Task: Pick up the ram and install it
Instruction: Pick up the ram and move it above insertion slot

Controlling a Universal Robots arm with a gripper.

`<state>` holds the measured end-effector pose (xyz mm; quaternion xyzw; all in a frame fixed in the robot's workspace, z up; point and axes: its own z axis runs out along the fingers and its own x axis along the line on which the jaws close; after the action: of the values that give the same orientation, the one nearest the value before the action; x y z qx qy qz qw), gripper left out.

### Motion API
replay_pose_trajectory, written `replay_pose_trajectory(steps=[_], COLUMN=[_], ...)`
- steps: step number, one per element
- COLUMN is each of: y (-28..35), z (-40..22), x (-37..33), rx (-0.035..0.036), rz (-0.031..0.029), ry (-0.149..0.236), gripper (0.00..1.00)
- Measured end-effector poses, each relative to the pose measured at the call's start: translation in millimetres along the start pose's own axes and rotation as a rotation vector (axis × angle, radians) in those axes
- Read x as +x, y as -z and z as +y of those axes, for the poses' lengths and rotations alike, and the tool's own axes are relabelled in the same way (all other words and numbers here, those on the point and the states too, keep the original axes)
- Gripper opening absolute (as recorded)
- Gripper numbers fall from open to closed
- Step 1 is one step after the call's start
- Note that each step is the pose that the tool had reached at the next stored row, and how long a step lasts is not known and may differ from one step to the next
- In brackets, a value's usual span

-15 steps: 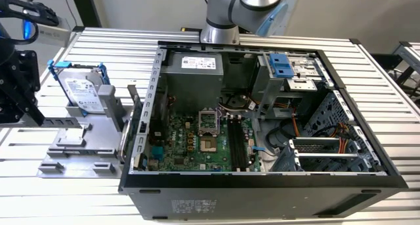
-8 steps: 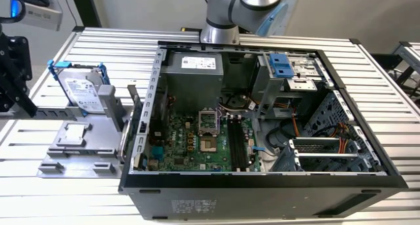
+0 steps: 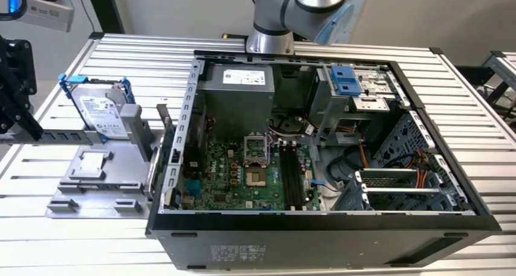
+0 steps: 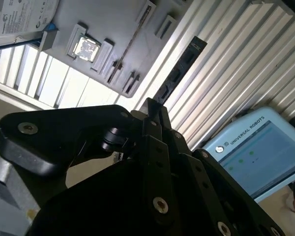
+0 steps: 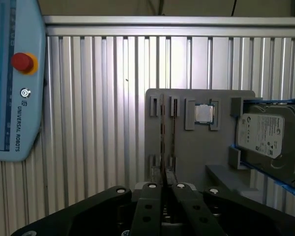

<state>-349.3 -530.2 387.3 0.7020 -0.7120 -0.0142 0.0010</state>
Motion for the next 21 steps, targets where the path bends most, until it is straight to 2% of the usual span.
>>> replay_pose_trajectory(steps=[3,9,14,18,21], y=[0.1,1.6,13.3,14.6,14.9], z=[-3.2,-18.1,-21.3,-21.5,-27.1], x=[-0.1,-0.3,-0.6,-0.6,-0.7], rx=[-0.0013,-0.0039,-0.0038,-0.0036,-0.0042], rz=[0.0001,0.0001,-0.0002,-0.0006,-0.0003], ry=[0.0,0.0,0.0,0.0,0.0], gripper=[0.0,0.0,0.0,0.0,0.0])
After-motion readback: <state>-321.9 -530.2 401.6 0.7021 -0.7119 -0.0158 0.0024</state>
